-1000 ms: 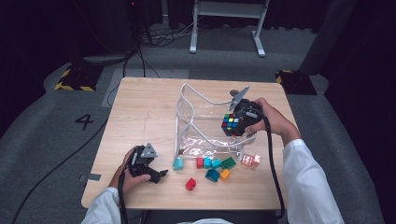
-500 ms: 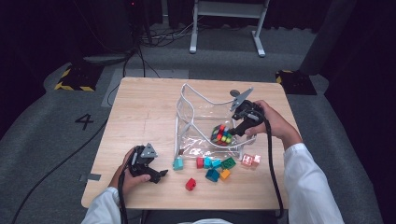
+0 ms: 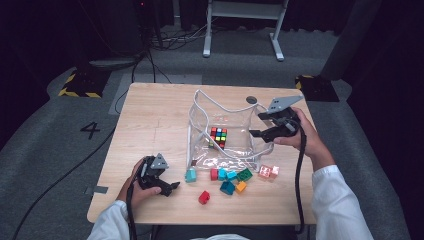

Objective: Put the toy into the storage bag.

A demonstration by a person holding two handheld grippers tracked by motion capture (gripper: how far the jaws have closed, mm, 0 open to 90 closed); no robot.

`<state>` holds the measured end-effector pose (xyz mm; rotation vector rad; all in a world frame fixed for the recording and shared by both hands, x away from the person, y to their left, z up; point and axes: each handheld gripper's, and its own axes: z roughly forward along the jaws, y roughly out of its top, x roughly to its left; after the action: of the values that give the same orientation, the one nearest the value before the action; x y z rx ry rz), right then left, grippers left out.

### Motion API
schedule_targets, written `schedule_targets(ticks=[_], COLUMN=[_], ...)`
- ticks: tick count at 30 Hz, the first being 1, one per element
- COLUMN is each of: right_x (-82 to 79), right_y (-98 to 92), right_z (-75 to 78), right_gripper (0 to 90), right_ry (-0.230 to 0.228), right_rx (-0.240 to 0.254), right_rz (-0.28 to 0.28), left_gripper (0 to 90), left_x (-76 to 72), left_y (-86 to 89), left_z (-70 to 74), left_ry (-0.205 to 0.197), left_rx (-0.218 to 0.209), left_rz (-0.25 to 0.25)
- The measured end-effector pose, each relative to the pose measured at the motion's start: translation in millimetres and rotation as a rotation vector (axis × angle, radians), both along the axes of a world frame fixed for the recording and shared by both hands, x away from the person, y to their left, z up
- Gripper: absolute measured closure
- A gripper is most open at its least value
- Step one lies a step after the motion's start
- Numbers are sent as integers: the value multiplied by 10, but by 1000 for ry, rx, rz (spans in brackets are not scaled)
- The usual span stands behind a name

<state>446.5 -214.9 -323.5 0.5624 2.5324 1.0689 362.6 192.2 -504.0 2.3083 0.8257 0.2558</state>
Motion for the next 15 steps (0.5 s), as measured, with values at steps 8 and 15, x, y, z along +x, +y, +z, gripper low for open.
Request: schedule_targets(ticks=[8, 15], right_x=[-284, -513], right_y=[-315, -551], right_z=[92, 47], right_gripper=[255, 240], right_ry=[-74, -119], right_rx=[65, 111], right_rz=[-52, -86], left_gripper=[4, 4], left_x=[1, 1], left_y=[0, -1], left_z=[0, -1], left_ry=[-2, -1], left_rx=[1, -2], left_rz=[0, -1])
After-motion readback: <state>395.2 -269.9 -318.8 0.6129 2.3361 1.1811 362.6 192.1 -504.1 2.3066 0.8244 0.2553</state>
